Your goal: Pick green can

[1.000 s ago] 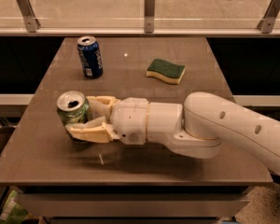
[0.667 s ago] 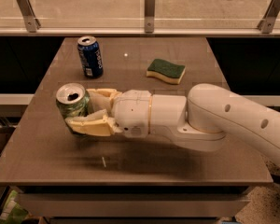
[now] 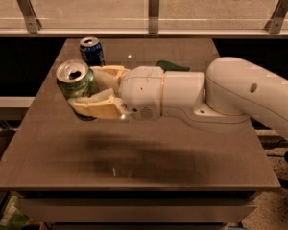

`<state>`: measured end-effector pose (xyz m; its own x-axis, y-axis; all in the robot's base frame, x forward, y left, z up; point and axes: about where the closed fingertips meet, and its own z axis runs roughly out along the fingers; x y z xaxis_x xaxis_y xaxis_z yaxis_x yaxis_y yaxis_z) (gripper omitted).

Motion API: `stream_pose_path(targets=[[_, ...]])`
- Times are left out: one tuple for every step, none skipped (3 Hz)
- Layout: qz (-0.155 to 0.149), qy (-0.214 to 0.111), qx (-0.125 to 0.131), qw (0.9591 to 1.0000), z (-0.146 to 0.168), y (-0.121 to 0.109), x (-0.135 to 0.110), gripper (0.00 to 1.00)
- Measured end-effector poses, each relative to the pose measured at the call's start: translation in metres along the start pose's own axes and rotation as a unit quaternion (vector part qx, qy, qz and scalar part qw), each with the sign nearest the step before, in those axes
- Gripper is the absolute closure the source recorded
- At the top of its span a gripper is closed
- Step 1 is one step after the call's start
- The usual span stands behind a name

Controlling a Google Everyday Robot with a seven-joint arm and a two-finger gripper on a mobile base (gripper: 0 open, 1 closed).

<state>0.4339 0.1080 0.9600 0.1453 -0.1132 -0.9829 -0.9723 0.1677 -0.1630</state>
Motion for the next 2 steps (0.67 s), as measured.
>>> stream_pose_path(targets=[[-0.036,0.012,-0.003,0.9993,-0.0001,-0.0064,-0.033,1.0],[-0.036,0.012,-0.003,0.9993,0.0,-0.0063,-0.033,1.0]])
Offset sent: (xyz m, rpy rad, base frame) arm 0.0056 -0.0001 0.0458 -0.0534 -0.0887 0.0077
